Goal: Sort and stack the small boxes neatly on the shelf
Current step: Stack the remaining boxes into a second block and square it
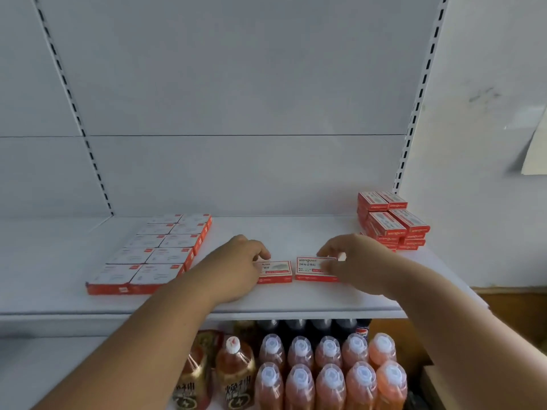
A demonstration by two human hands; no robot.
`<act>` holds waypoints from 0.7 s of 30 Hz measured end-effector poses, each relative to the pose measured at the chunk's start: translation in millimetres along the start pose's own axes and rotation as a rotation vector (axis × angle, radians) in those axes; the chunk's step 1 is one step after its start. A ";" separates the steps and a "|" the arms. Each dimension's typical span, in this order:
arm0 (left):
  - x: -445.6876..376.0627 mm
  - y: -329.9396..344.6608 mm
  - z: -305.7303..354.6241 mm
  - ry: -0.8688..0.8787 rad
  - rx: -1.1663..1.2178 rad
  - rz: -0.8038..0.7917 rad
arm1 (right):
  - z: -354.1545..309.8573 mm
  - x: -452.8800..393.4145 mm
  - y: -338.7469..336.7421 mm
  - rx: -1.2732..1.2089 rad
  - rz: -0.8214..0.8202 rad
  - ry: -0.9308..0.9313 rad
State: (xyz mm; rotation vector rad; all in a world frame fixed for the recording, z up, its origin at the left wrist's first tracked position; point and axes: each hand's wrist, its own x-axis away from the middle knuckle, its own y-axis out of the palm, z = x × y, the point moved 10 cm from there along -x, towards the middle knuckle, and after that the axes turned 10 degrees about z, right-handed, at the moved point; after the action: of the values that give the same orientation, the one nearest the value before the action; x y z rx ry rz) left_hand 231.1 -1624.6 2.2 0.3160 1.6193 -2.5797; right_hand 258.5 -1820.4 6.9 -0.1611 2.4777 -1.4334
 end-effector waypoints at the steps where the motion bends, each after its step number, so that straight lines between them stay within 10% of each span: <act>1: 1.4 2.2 0.3 0.024 -0.012 -0.012 | -2.5 1.4 0.5 0.025 -0.005 -0.018; 21: 18.3 10.3 28.2 0.284 0.013 0.001 | 2.5 31.8 -4.0 0.115 -0.011 -0.109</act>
State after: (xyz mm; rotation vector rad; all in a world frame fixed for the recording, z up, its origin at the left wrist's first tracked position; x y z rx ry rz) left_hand 211.3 -1653.6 1.1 0.7122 1.6820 -2.6429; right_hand 228.6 -1831.9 3.5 -0.2242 2.3048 -1.5243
